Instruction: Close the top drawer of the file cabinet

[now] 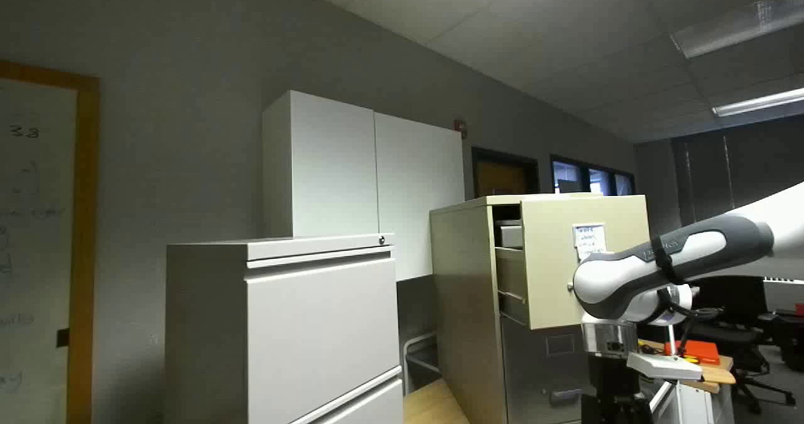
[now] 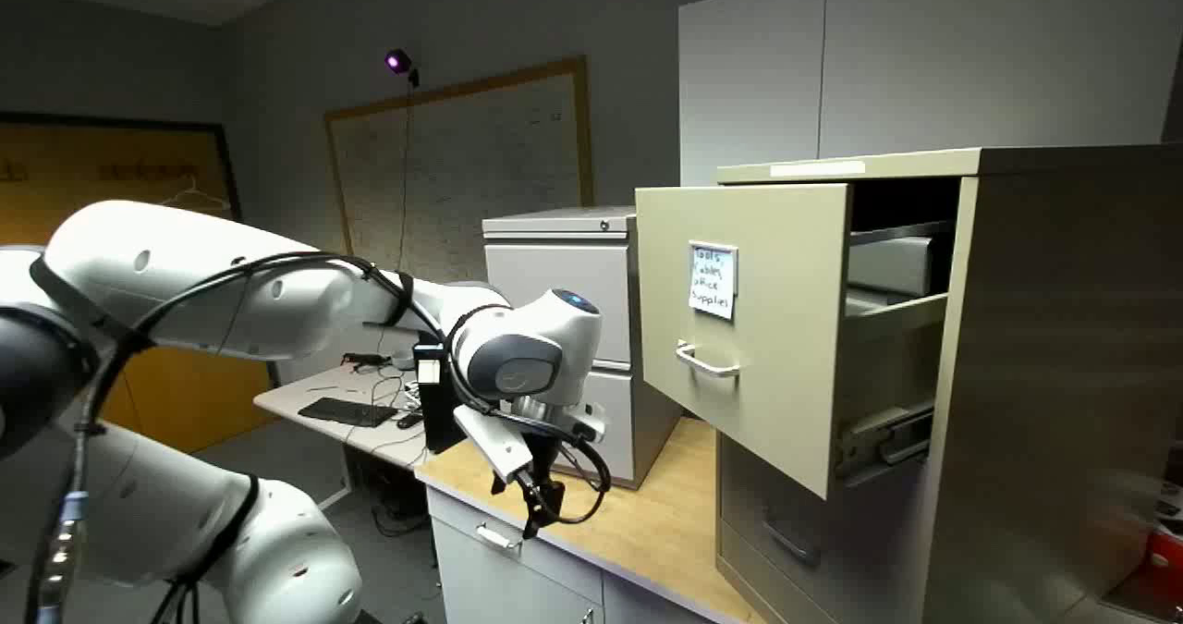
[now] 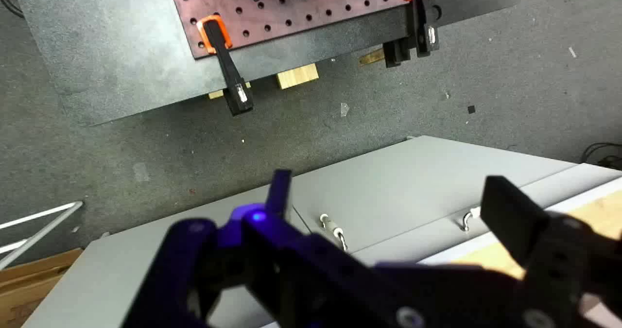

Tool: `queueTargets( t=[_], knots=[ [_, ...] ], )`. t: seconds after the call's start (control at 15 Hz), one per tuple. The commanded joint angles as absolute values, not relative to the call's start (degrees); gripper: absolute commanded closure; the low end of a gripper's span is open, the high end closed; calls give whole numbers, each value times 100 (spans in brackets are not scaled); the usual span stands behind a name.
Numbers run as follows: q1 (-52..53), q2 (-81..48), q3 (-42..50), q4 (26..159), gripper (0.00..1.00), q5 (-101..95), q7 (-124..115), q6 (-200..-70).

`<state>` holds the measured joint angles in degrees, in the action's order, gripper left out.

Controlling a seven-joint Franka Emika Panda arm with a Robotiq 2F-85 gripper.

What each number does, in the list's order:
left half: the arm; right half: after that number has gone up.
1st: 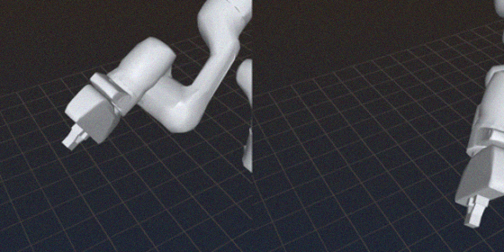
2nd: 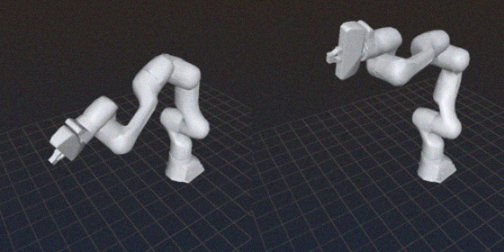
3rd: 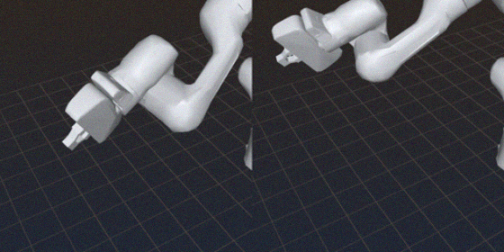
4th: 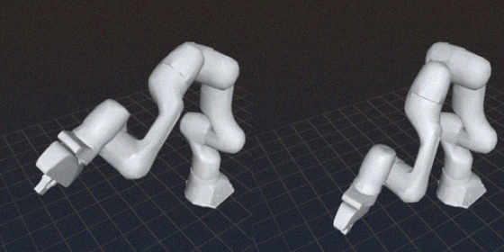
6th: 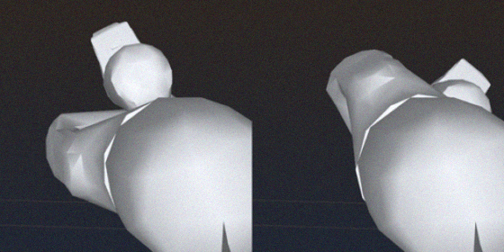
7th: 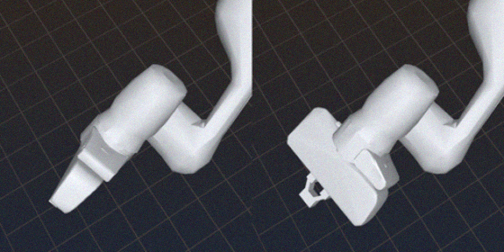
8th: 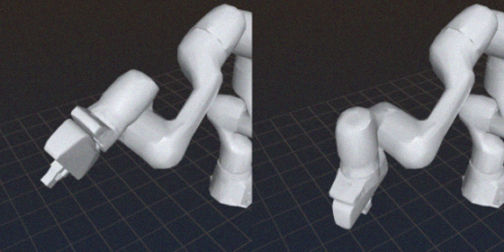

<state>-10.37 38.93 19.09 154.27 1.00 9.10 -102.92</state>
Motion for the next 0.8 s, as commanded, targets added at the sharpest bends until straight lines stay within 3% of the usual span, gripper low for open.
queueTargets(
  t=[0.0, 0.73],
  knots=[
    [-1167, 3862, 1789, 15415, 0, 171, 981, -10280],
    [-1322, 3850, 1656, 15408, 0, 502, 333, -10413]
  ],
)
